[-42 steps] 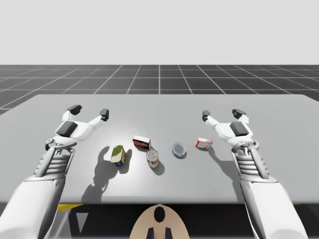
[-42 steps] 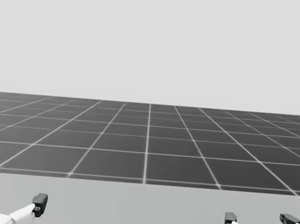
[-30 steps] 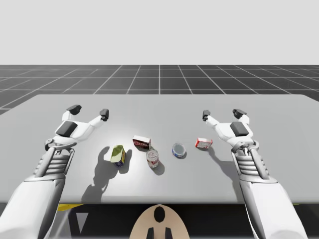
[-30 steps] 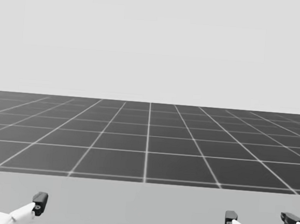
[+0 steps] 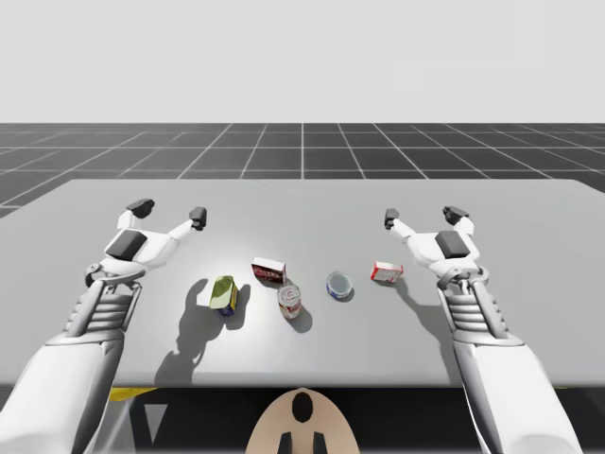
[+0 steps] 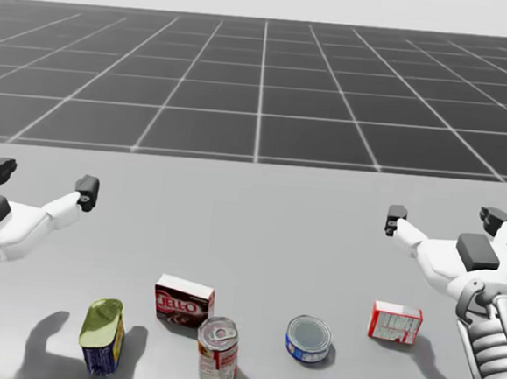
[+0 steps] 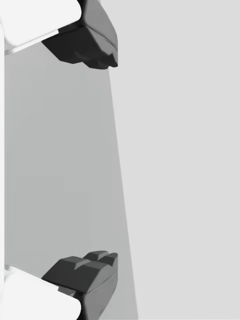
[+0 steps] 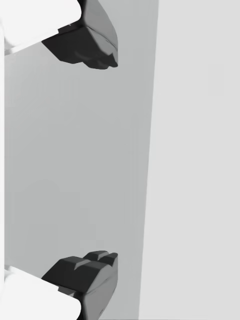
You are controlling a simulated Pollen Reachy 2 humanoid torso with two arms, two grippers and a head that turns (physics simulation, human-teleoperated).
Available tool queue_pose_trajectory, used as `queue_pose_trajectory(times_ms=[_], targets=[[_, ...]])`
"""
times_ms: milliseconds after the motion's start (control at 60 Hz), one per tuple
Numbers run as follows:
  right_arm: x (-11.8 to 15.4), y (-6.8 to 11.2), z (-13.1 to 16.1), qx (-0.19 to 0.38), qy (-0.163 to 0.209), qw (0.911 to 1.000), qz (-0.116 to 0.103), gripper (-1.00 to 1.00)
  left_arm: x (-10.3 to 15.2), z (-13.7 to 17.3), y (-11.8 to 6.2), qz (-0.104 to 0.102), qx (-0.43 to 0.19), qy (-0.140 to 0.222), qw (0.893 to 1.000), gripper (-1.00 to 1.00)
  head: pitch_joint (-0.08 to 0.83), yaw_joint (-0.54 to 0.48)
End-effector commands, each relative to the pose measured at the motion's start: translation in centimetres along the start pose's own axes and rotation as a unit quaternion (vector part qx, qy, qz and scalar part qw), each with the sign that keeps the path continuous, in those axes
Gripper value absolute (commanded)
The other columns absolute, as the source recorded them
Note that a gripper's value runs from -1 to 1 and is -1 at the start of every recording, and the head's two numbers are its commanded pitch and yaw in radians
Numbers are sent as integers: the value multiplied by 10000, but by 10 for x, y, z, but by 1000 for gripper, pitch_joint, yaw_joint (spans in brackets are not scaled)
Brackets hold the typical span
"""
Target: Grasp the soup can and hold it up.
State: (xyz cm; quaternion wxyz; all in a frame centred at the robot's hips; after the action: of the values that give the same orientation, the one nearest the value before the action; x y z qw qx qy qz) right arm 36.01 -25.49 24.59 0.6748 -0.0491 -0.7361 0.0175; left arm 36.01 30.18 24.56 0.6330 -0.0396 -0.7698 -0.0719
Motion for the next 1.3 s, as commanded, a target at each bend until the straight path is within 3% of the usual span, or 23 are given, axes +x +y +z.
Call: queue_pose_trajectory(times_ms=[17, 500, 700, 883, 1000, 1067, 1133, 1300], targets=[[-1, 0, 0, 28, 4, 10000, 76, -1000, -1, -1, -1, -24, -14, 20, 10000, -1000, 455, 4], [1, 0, 0, 55, 4, 9999, 99, -1000, -3, -2, -3, -33, -70, 69, 9999, -1000, 714, 63], [3, -1, 1, 52, -13, 10000, 76, -1000, -2, -2, -5, -17, -114, 71, 9999, -1000, 739, 64], [3, -1, 1, 35, -9, 10000, 77, -1000, 25, 15, -15, 165, -448, 77, 9988, -1000, 726, 63], [2, 0, 1, 29, -3, 10000, 73, -1000, 52, 32, -22, 181, -872, 338, 9955, -1000, 717, 62], [2, 0, 1, 32, -5, 10000, 85, -1000, 64, 45, -30, -9, -1290, 712, 9891, -1000, 717, 65], [2, 0, 0, 32, -5, 10000, 86, -1000, 67, 54, -35, -48, -1635, 1069, 9807, -1000, 717, 66], [1, 0, 0, 37, 2, 9999, 94, -1000, 68, 74, -51, 30, -2616, 1788, 9485, -1000, 716, 67]])
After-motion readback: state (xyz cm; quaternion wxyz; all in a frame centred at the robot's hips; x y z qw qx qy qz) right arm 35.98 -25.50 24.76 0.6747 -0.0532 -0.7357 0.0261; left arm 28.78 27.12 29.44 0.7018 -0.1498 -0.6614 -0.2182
